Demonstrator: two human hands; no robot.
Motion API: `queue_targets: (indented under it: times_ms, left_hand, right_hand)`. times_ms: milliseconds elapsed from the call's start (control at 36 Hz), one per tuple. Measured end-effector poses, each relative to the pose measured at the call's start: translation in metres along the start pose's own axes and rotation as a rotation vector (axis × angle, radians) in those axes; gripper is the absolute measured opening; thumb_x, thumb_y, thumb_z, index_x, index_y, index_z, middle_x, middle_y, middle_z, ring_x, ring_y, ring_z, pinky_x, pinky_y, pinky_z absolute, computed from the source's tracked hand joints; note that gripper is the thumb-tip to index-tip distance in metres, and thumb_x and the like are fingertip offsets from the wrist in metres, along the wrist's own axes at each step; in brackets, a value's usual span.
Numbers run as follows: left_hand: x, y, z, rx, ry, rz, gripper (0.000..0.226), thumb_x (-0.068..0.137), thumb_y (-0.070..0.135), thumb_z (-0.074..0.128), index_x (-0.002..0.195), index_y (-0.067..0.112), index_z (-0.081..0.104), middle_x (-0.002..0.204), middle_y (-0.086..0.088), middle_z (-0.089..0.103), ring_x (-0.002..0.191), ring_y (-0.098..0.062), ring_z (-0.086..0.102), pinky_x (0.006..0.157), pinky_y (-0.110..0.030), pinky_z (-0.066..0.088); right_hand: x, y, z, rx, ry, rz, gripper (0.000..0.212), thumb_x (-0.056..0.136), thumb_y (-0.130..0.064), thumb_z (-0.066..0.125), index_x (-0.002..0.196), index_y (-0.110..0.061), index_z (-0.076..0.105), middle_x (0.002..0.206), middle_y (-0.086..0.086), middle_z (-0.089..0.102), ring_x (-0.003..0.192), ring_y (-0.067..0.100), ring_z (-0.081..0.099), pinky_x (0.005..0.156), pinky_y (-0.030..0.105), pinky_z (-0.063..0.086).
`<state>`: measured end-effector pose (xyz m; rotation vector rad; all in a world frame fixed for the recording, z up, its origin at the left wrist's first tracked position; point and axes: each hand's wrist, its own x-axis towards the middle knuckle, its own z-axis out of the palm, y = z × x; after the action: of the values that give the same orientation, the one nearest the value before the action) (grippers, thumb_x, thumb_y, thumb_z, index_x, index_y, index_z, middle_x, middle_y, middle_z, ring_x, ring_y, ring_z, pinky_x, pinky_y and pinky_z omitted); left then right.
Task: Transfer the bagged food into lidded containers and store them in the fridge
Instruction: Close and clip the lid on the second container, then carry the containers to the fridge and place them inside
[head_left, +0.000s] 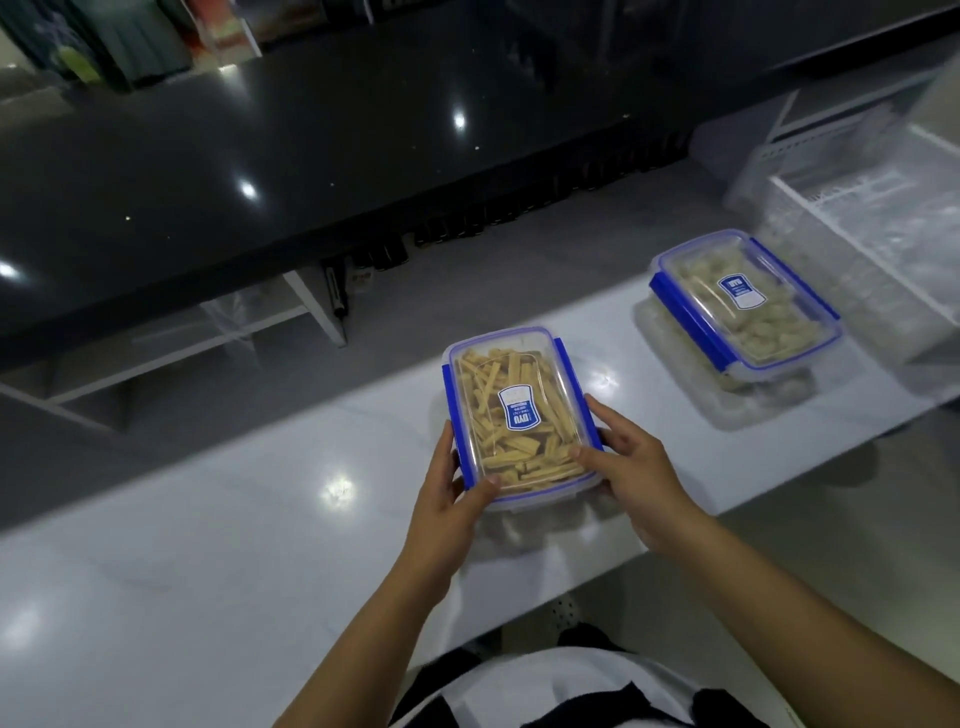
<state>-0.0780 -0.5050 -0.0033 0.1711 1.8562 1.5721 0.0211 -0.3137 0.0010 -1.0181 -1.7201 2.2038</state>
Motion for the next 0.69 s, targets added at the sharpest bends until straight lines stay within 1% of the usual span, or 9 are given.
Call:
queue_targets:
  times_ms: [83, 167, 278, 333, 417, 500, 583, 639, 694]
  left_hand:
    - [-0.005, 0.002, -0.014, 0.009, -0.033, 0.012, 0.062, 0.083, 0.042, 0.073, 0.127, 0.070, 0.039, 0.139, 0.014, 0.058, 0.122, -0.015, 0.062, 0.094, -0.048, 0.058]
    - [-0.010, 0.008, -0.030, 0.003, -0.069, 0.054, 0.069, 0.081, 0.041, 0.074, 0.136, 0.063, 0.038, 0.139, 0.014, 0.058, 0.124, -0.018, 0.062, 0.095, -0.052, 0.057]
    - [-0.013, 0.019, -0.042, -0.006, -0.145, 0.111, 0.075, 0.082, 0.039, 0.074, 0.146, 0.052, 0.038, 0.138, 0.014, 0.059, 0.124, -0.017, 0.062, 0.094, -0.051, 0.057]
    - [-0.014, 0.024, -0.043, -0.010, -0.198, 0.123, 0.076, 0.081, 0.039, 0.074, 0.147, 0.050, 0.038, 0.137, 0.015, 0.060, 0.123, -0.016, 0.062, 0.093, -0.051, 0.058]
    - [-0.016, 0.031, -0.036, -0.010, -0.286, 0.137, 0.073, 0.082, 0.038, 0.075, 0.145, 0.051, 0.041, 0.135, 0.014, 0.061, 0.122, -0.017, 0.064, 0.090, -0.050, 0.059]
    - [-0.022, 0.035, -0.023, 0.003, -0.384, 0.167, 0.071, 0.083, 0.039, 0.073, 0.145, 0.051, 0.041, 0.136, 0.013, 0.061, 0.122, -0.019, 0.064, 0.090, -0.051, 0.059]
    - [-0.031, 0.037, -0.002, 0.009, -0.496, 0.179, 0.070, 0.083, 0.042, 0.071, 0.145, 0.051, 0.041, 0.136, 0.014, 0.061, 0.123, -0.018, 0.063, 0.092, -0.051, 0.058]
    - [-0.039, 0.037, 0.015, 0.016, -0.582, 0.181, 0.069, 0.083, 0.045, 0.071, 0.145, 0.053, 0.041, 0.135, 0.016, 0.062, 0.122, -0.016, 0.063, 0.091, -0.047, 0.060]
    - [-0.048, 0.038, 0.035, 0.019, -0.674, 0.175, 0.070, 0.082, 0.048, 0.074, 0.144, 0.053, 0.041, 0.133, 0.017, 0.063, 0.119, -0.013, 0.065, 0.086, -0.039, 0.062]
  right_hand:
    - [-0.017, 0.004, 0.014, 0.036, 0.044, -0.018, 0.046, 0.087, -0.019, 0.071, 0.121, -0.048, 0.061, 0.118, -0.004, 0.072, 0.110, 0.018, 0.069, 0.082, 0.043, 0.062]
    - [-0.037, 0.003, 0.029, 0.080, 0.062, -0.049, 0.046, 0.078, -0.030, 0.073, 0.114, -0.056, 0.063, 0.116, -0.012, 0.073, 0.110, 0.013, 0.069, 0.075, 0.034, 0.062]
    - [-0.062, -0.002, 0.042, 0.126, 0.116, -0.113, 0.049, 0.087, -0.022, 0.071, 0.110, -0.064, 0.064, 0.113, -0.013, 0.074, 0.106, 0.011, 0.071, 0.068, 0.025, 0.059]
    - [-0.075, -0.002, 0.044, 0.154, 0.169, -0.160, 0.050, 0.087, -0.021, 0.071, 0.116, -0.061, 0.064, 0.115, -0.011, 0.073, 0.106, 0.014, 0.071, 0.068, 0.025, 0.059]
    - [-0.098, -0.002, 0.042, 0.221, 0.243, -0.225, 0.050, 0.079, -0.029, 0.074, 0.122, -0.053, 0.064, 0.120, -0.005, 0.072, 0.107, 0.018, 0.071, 0.069, 0.027, 0.059]
    - [-0.125, 0.000, 0.038, 0.276, 0.327, -0.295, 0.051, 0.078, -0.024, 0.075, 0.122, -0.048, 0.066, 0.121, -0.001, 0.072, 0.108, 0.022, 0.071, 0.072, 0.032, 0.060]
    - [-0.157, 0.005, 0.030, 0.305, 0.448, -0.334, 0.056, 0.078, -0.020, 0.075, 0.128, -0.043, 0.064, 0.123, 0.001, 0.072, 0.108, 0.023, 0.071, 0.072, 0.031, 0.060]
    - [-0.181, 0.008, 0.022, 0.282, 0.537, -0.348, 0.061, 0.079, -0.023, 0.075, 0.134, -0.042, 0.059, 0.125, -0.001, 0.071, 0.110, 0.022, 0.070, 0.073, 0.032, 0.060]
    - [-0.205, 0.010, 0.013, 0.266, 0.635, -0.358, 0.060, 0.080, -0.025, 0.074, 0.134, -0.044, 0.058, 0.125, -0.004, 0.071, 0.110, 0.021, 0.070, 0.073, 0.033, 0.061]
